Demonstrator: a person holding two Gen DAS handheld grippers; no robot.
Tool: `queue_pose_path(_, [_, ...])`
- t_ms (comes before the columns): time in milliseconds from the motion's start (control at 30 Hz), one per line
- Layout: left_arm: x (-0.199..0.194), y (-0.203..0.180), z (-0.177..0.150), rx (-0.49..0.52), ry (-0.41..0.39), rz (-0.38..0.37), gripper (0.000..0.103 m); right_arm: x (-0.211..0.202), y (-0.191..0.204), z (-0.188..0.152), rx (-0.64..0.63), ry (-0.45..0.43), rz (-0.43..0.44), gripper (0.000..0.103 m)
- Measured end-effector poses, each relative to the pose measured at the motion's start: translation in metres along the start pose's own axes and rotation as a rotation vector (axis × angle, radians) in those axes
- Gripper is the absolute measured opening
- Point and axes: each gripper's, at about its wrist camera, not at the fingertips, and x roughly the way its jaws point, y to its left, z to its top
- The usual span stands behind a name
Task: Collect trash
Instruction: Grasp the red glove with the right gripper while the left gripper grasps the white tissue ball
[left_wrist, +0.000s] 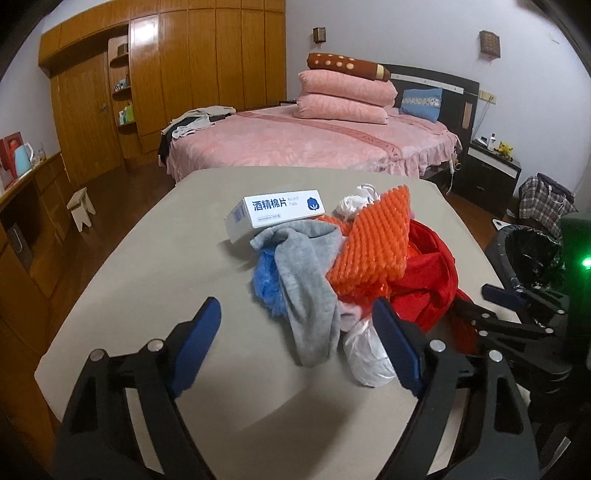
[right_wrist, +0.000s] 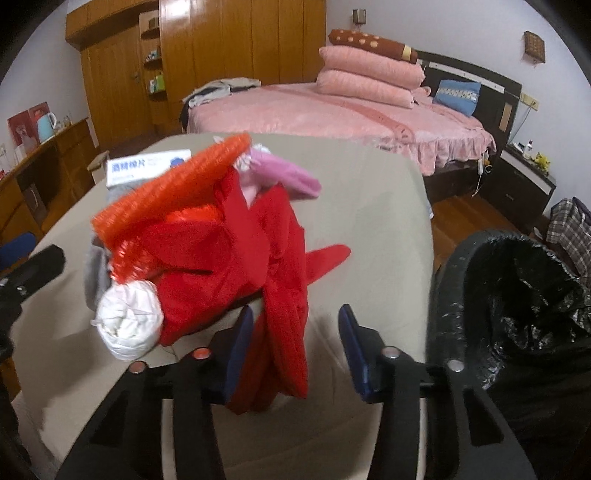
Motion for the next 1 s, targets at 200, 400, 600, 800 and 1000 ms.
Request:
queue_pose_path(200, [0.002, -0.006, 0.000, 0.000, 0.004, -0.017, 0.081, 0.003, -0.004, -0.005, 0.018, 0.025, 0.079, 0.008])
queue_pose_path(400, [0.000, -0.019, 0.000, 0.017, -0.003, -0.039, 0.076, -0.027, -0.017, -0.001, 0.055, -0.041, 0.053, 0.008])
queue_pose_path(600, [0.002, -0.041, -0.006, 0.052, 0.023, -0.097, 0.060, -0.048, -0.027, 0.003, 0.067, -0.075, 0.036, 0.008])
queue_pose_path(800, [0.011, -0.059, -0.016, 0.104, 0.058, -0.132, 0.051, -0.054, -0.036, 0.002, 0.075, -0.073, 0.047, 0.008])
queue_pose_path(1000, [0.028, -0.065, -0.023, 0.112, 0.114, -0.121, 0.032, -0.054, -0.039, 0.002, 0.082, -0.071, 0.054, 0.008])
